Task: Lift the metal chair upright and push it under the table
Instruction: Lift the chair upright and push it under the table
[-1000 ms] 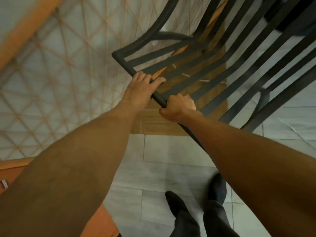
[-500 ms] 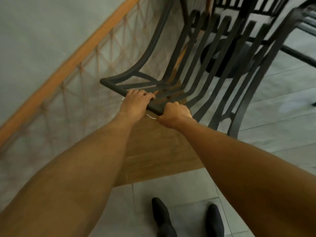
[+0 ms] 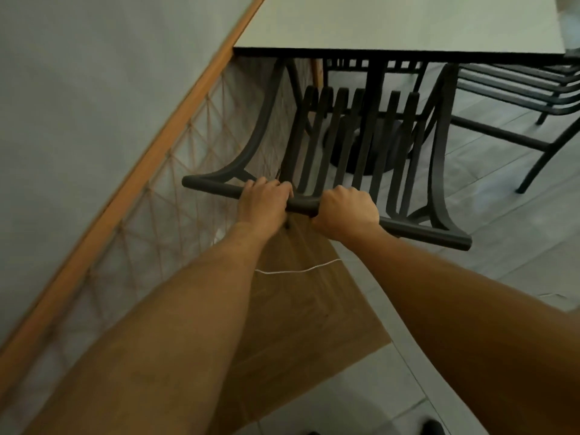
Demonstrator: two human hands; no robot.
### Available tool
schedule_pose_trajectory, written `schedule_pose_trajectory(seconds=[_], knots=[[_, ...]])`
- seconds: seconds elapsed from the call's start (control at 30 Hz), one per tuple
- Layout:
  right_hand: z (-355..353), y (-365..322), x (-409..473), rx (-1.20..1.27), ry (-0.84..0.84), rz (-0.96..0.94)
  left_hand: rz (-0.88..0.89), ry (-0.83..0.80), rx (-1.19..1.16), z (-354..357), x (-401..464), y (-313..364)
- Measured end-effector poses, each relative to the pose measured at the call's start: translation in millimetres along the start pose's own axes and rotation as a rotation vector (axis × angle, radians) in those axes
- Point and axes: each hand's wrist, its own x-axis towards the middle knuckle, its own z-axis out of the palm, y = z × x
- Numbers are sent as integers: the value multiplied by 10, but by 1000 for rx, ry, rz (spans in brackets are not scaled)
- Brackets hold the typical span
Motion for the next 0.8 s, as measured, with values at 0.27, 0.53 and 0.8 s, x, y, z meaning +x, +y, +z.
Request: schedule_pose_trajectory(seconds=[0.27, 0.53, 0.8], knots=[[-209, 153, 426, -84, 79, 90, 37, 11, 32, -116, 597, 17], [-463, 275, 791, 0, -61, 173, 78, 0, 17, -156, 1039, -30], [-550, 362, 1033, -24, -20, 158, 116, 41, 78, -69, 1416, -102]])
